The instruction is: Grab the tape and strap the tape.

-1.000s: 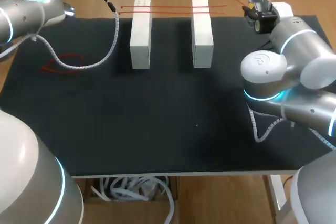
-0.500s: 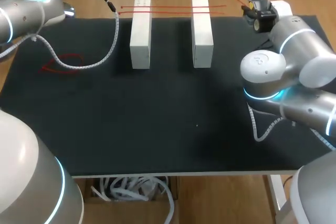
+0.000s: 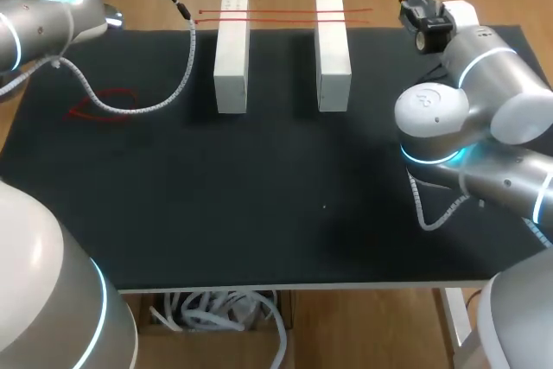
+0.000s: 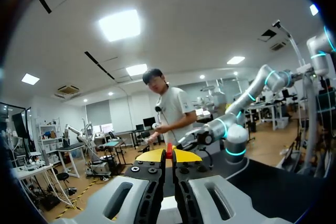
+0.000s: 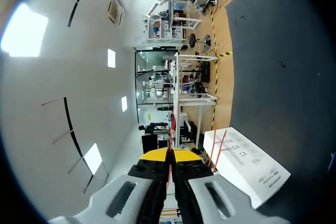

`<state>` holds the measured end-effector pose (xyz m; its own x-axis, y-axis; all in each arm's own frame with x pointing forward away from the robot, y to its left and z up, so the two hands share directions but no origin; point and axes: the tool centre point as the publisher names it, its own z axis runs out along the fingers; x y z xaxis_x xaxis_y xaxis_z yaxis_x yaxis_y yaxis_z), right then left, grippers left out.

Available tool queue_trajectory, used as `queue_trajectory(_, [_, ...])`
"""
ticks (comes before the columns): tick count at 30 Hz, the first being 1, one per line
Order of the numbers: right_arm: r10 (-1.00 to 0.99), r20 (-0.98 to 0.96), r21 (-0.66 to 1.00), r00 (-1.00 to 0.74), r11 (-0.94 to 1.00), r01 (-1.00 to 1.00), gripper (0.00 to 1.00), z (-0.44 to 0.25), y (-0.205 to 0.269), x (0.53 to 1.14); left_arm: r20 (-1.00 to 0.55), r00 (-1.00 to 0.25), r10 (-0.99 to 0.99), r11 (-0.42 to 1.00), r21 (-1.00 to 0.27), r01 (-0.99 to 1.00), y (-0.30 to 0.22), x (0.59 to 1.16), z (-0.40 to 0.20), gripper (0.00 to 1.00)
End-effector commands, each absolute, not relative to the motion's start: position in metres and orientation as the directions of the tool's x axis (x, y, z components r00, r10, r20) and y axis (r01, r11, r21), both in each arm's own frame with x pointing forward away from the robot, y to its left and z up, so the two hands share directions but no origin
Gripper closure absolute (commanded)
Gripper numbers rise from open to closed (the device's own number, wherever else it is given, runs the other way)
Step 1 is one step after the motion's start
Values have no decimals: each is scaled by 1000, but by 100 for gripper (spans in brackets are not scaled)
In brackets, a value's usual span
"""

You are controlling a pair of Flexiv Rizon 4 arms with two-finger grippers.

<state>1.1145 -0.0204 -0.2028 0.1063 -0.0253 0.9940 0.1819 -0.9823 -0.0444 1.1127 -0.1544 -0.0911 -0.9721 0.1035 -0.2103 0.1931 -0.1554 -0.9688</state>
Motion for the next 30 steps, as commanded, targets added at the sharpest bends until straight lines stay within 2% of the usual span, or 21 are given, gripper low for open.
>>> queue_trajectory(1, [-25,993,-45,112,-982,181,100,-202,-21,1115,-211,-972,108,-157,-969,193,-154,1114,-92,100])
queue_trajectory(25, [-10,995,-31,100,-976,216,100,-197,-18,1112,-211,-972,108,-157,-969,193,-154,1114,-92,100])
queue_trajectory(27, [-7,995,-29,98,-976,218,100,-196,-18,1112,-202,-974,104,-129,-974,188,-154,1114,-91,100])
queue_trajectory(30, [2,996,-18,92,-975,223,100,-196,-18,1112,-162,-983,89,-12,-987,162,-155,1115,-91,100])
